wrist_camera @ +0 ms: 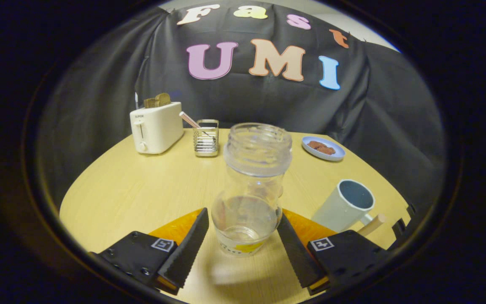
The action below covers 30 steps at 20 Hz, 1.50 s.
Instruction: Take the bottle from table, then pour the juice into the cup, finally place the bottle on the coaster
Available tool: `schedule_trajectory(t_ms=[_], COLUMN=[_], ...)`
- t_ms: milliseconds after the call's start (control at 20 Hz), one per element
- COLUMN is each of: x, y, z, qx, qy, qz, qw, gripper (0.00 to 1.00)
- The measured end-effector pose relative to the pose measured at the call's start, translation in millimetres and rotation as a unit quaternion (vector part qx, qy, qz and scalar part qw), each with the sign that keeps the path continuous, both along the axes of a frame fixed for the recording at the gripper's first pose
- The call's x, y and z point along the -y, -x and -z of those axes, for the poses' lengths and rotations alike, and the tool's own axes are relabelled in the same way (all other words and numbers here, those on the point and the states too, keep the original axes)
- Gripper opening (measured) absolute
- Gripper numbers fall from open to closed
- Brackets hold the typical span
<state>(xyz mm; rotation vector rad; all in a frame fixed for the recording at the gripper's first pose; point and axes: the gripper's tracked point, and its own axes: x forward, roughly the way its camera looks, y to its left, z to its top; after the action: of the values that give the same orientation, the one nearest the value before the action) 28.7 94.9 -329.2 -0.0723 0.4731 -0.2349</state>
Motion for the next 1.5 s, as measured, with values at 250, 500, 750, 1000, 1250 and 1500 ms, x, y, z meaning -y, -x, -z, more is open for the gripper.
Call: schedule_trajectory(t_ms=[250, 500, 750, 1000, 1250, 1500], x=[-1.4, 2.2, 0.9, 0.3, -0.9, -0.9], y=[-6.9, -11.3, -13.9, -13.4, -14.5, -14.6], z=[13.2, 16.8, 19.5, 19.8, 22.4, 27.6], qx=[-0.011, -0.013, -0.019, -0.021, -0.029, -0.043], qy=[-0.002, 0.001, -0.026, -0.029, -0.040, -0.039], qz=[-0.003, 0.006, 0.016, 0.017, 0.006, 0.005], qw=[1.000, 1.000, 0.999, 0.999, 0.999, 0.998], gripper=[1.00, 0.95, 0.83, 0.81, 0.79, 0.79])
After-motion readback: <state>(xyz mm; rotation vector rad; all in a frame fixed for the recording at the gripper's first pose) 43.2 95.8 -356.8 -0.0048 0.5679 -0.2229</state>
